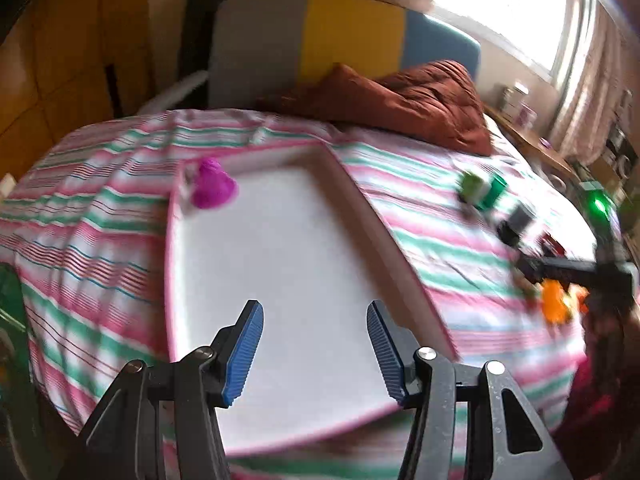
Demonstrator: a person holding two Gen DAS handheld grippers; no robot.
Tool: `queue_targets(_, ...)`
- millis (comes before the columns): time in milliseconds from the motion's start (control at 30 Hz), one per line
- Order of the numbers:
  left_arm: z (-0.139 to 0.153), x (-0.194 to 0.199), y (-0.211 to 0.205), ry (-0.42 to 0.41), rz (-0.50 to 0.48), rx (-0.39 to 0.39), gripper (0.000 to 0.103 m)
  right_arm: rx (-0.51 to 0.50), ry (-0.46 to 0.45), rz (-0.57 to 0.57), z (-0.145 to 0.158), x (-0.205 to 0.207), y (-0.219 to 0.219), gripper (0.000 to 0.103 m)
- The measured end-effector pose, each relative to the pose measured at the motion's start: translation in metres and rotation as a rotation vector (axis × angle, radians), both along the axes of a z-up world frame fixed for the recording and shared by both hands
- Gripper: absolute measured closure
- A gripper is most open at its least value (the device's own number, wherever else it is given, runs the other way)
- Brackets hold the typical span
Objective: Organize rigid objects
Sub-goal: 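Carry the brown fluted piece toward the tray with the right gripper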
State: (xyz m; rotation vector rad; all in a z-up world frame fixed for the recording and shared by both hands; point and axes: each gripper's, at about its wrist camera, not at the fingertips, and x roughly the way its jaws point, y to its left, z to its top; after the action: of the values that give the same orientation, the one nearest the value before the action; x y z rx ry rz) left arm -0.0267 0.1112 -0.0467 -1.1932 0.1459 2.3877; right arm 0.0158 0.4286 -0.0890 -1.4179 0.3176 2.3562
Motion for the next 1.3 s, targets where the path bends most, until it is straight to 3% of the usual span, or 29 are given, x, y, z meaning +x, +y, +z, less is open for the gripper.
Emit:
queue_targets(300, 0.003, 0.026, 0.014, 0.026, -0.031, -0.049, 0.048, -0.029, 0.018, 0.147, 0.002, -0.005, -0.034, 0.035)
queue_targets(567, 0.007, 0.032, 0.011, 0.057, -0.022, -0.069, 0.048, -0.006, 0.015, 0.150, 0.002, -0.006, -0.037, 0.035)
queue_targets(800, 0.003, 0.029, 0.009, 0.034, -0.010, -0.079, 0.048, 0.011, 0.015, 0.159, 0.002, -0.010, -0.034, 0.035)
queue_targets(1300, 0.002, 0.022, -0.015, 0.008, 0.036, -0.038, 0.048, 0.031, 0.015, 0.124, 0.001, -0.008, -0.039, 0.036)
